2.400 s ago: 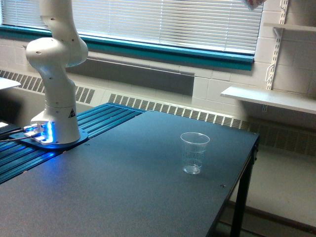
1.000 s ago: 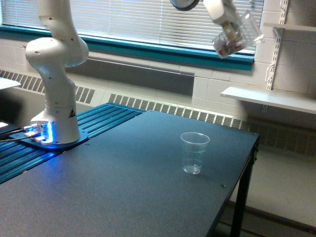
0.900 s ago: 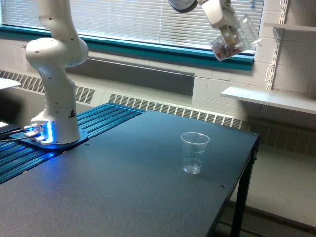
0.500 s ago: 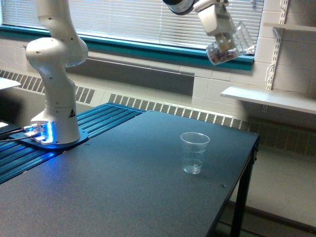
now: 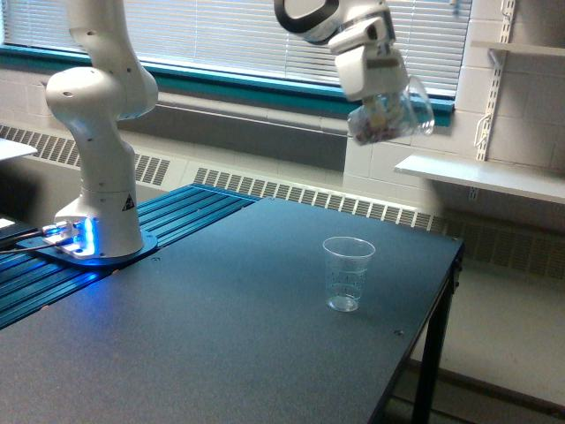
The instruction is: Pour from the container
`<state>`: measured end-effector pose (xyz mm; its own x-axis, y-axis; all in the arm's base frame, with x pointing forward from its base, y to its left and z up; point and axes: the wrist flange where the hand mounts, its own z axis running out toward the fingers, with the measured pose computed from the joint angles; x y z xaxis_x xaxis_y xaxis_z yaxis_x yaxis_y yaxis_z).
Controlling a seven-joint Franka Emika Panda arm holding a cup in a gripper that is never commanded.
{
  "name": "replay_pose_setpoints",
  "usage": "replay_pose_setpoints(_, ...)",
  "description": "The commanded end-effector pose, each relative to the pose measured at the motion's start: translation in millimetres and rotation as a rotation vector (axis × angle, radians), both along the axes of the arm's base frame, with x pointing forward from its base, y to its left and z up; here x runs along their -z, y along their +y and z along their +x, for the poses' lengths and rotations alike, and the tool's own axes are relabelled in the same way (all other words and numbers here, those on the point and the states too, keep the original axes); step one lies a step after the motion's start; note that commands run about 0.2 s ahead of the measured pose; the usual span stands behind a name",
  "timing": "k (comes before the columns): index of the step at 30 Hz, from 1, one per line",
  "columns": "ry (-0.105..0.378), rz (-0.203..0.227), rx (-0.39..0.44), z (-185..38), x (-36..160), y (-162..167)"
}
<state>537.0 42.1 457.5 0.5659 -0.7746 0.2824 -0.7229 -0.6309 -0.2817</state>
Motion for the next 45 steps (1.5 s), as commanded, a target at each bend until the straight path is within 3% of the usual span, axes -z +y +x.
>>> replay_pose_setpoints(1, 0.032, -0.006, 0.034, -5, 19.5, -16)
replay_pose_setpoints(7, 0.071, -0.009, 0.041, -14, 43.1, -21)
replay_pose_setpoints(13, 0.119, -0.041, 0.028, -28, 76.9, -19)
replay_pose_setpoints(24, 0.2, -0.02, 0.012, -51, 117.6, -10)
replay_pose_setpoints(36, 0.234, 0.005, 0.049, -59, 126.8, -19)
replay_pose_setpoints(45, 0.274, -0.035, 0.082, -68, 137.8, -24)
